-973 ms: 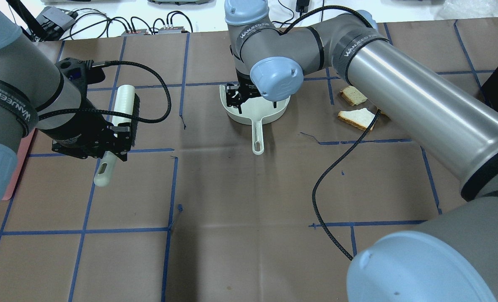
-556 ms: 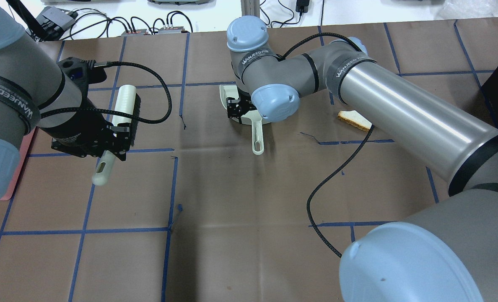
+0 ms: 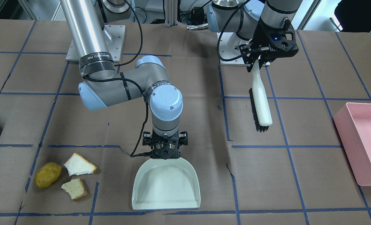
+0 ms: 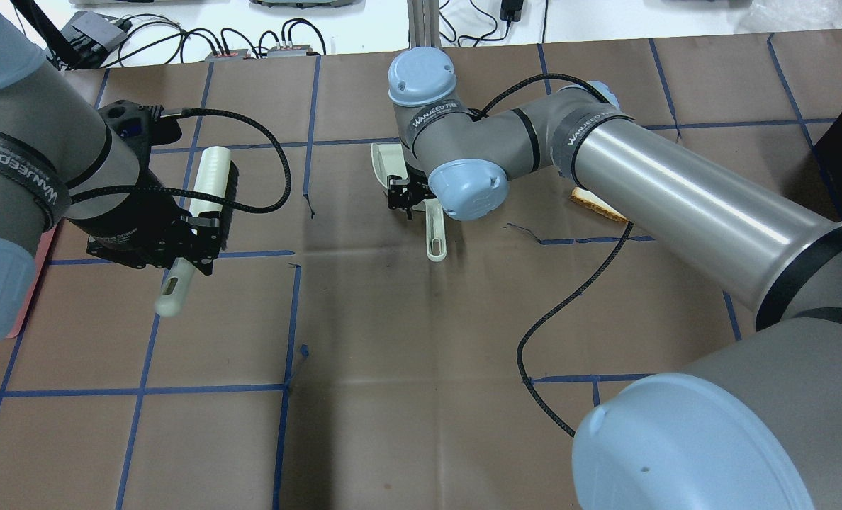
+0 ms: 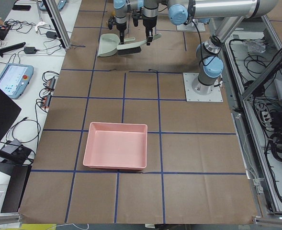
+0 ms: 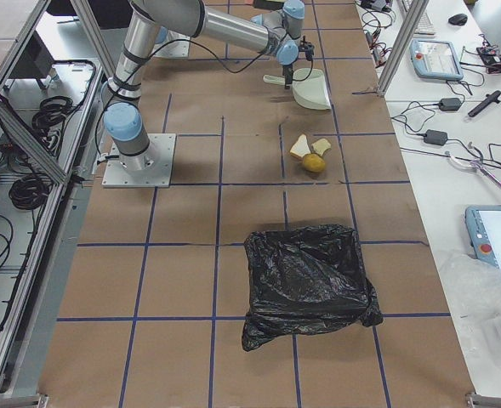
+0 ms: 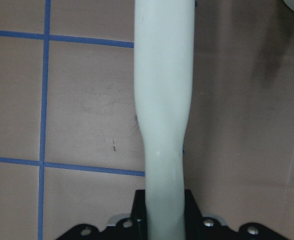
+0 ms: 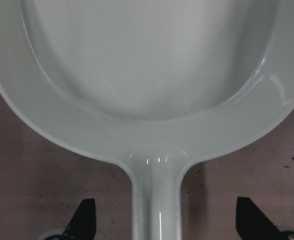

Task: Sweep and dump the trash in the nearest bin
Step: 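Grasp the white dustpan handle with the right gripper, then carry the dustpan with the right gripper and set it beyond the trash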

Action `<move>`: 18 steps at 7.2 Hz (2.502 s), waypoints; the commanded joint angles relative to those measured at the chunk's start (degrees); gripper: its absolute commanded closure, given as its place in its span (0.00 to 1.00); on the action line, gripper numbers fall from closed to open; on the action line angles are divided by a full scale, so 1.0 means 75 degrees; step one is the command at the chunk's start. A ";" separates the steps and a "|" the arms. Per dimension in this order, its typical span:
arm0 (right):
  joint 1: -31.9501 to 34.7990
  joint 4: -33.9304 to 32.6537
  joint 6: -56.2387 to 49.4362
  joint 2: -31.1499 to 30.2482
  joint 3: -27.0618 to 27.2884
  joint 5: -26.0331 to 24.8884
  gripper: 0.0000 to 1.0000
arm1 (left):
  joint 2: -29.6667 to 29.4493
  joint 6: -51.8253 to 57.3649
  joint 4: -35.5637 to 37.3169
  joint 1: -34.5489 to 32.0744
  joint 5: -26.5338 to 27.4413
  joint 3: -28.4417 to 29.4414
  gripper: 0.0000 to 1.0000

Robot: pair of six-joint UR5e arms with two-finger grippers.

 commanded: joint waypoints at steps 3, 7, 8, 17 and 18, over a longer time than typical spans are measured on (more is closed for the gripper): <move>-0.0016 0.0109 0.0057 -0.0020 -0.0009 0.0212 0.00 | -0.0013 -0.0058 0.0000 0.0000 0.0013 0.0056 1.00; -0.0063 0.0109 -0.0002 -0.0008 -0.0068 0.0212 0.50 | -0.0014 -0.0058 0.0000 0.0000 0.0223 0.0078 1.00; -0.0063 0.0109 -0.0002 -0.0008 -0.0079 0.0200 0.64 | -0.0026 -0.0058 0.0000 0.0000 0.0224 0.0067 1.00; -0.1255 0.2110 -0.2294 -0.1611 -0.0396 0.0200 0.85 | 0.0068 -0.0023 0.0000 0.0000 0.0213 -0.0003 1.00; -0.1548 0.2345 -0.2972 -0.1776 -0.0384 0.0177 0.87 | 0.0114 -0.0046 0.0000 0.0000 0.0224 -0.0027 1.00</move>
